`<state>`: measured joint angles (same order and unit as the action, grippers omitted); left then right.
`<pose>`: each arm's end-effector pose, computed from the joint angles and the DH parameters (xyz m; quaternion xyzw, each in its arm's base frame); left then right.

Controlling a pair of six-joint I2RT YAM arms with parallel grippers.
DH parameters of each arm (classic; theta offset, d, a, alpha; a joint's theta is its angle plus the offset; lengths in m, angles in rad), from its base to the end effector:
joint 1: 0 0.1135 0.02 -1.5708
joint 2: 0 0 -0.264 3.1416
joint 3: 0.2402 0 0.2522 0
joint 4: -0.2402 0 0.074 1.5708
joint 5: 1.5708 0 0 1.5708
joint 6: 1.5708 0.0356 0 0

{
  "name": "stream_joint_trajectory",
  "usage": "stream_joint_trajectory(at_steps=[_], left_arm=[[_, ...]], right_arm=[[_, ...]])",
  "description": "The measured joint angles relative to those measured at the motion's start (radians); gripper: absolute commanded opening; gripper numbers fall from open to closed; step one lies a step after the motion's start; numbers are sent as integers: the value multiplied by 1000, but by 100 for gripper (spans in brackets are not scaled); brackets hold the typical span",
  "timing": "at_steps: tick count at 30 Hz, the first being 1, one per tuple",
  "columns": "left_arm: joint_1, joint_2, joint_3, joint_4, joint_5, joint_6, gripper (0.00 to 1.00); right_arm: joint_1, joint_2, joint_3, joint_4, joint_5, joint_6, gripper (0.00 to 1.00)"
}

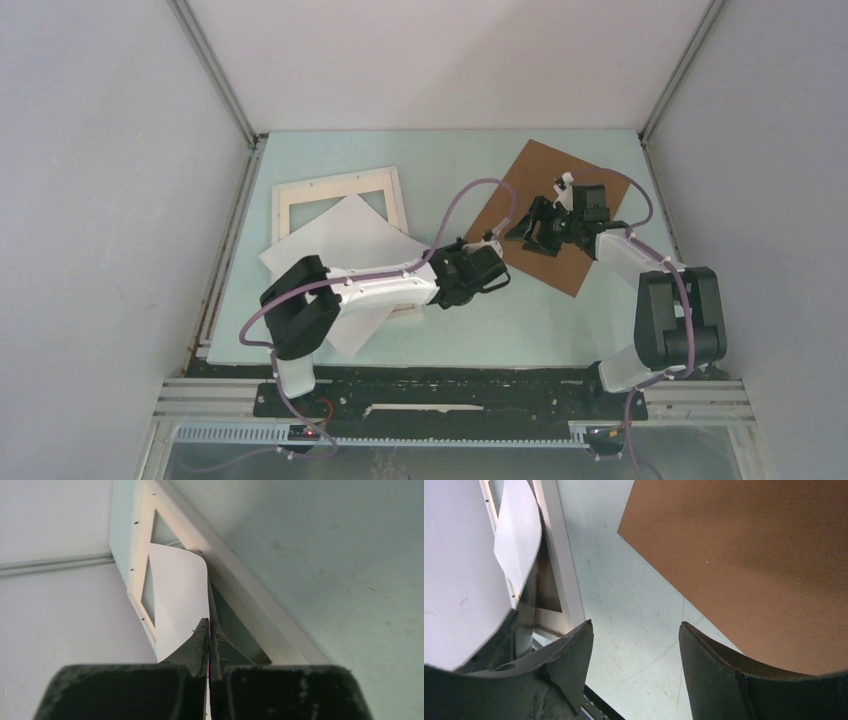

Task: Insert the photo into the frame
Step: Turn over the photo from the photo frame.

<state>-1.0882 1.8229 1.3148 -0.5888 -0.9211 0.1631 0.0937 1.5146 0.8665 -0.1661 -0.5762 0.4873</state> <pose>0.1980 -0.3169 0.2174 0.4254 0.7669 0.2928 0.3810 0.3048 0.0481 0.2015 0.0713 0.8943 0.3544 0.2637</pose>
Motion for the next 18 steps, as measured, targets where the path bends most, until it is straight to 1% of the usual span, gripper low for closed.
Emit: stream_joint_trajectory(at_steps=[7, 12, 18], left_arm=[[-110, 0, -95, 50, 76, 8, 0], [-169, -1, -168, 76, 120, 40, 0], [-248, -46, -323, 114, 149, 91, 0]], right_arm=[[2, 64, 4, 32, -72, 31, 73], [18, 73, 6, 43, -99, 43, 73], [31, 73, 6, 51, -106, 42, 72]])
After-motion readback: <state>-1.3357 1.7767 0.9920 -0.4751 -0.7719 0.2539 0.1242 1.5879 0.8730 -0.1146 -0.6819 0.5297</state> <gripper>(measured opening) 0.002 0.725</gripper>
